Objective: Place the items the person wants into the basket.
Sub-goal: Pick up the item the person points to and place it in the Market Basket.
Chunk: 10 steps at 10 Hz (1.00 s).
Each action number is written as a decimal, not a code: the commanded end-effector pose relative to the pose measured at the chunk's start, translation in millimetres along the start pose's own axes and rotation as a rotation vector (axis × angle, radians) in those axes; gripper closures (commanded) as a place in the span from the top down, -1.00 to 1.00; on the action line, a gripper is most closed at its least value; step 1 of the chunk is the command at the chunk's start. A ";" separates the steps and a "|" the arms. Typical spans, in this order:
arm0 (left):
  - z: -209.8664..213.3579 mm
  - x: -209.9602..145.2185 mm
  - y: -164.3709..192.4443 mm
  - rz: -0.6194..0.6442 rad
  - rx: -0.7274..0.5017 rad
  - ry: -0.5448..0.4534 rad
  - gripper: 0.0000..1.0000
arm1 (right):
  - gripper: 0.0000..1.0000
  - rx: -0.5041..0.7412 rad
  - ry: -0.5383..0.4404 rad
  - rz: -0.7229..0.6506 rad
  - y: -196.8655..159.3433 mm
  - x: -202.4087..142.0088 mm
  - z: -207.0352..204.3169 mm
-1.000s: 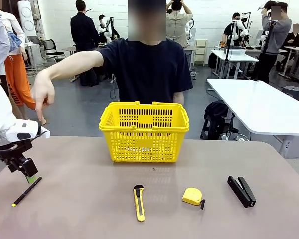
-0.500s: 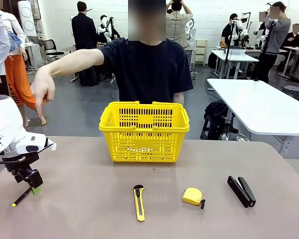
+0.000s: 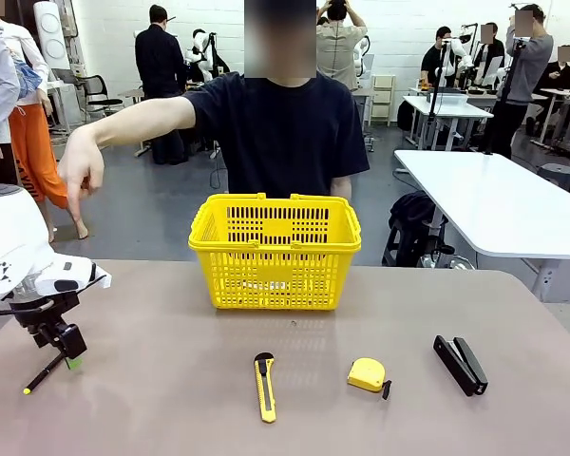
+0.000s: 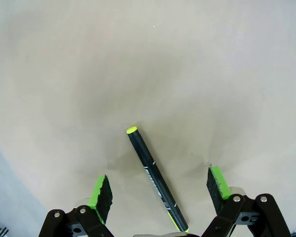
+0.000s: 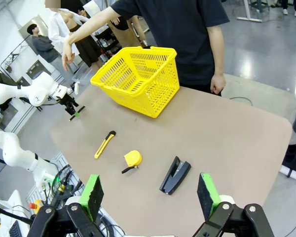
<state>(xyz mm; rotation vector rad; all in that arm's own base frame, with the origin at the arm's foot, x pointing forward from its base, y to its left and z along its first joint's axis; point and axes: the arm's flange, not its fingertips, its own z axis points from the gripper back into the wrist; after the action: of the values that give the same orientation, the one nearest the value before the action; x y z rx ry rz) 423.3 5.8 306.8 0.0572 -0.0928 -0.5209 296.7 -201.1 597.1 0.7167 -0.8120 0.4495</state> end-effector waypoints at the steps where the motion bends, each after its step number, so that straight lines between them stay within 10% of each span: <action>1: -8.9 -26.2 -15.5 0.010 0.026 -0.034 1.00 | 1.00 0.015 -0.020 0.017 -1.0 0.9 -0.3; 4: -9.7 -25.6 -16.3 0.012 0.048 -0.031 -0.95 | 1.00 0.015 -0.020 0.017 -1.0 0.9 -0.3; 10: -6.9 -25.0 -13.9 0.018 0.056 -0.034 -1.00 | 1.00 0.015 -0.020 0.017 -1.0 0.9 -0.3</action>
<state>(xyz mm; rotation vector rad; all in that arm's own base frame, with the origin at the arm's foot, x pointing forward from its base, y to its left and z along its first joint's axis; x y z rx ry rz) 429.8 5.6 309.2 0.0707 -0.1302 -0.5198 296.7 -201.1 597.1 0.7167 -0.8120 0.4495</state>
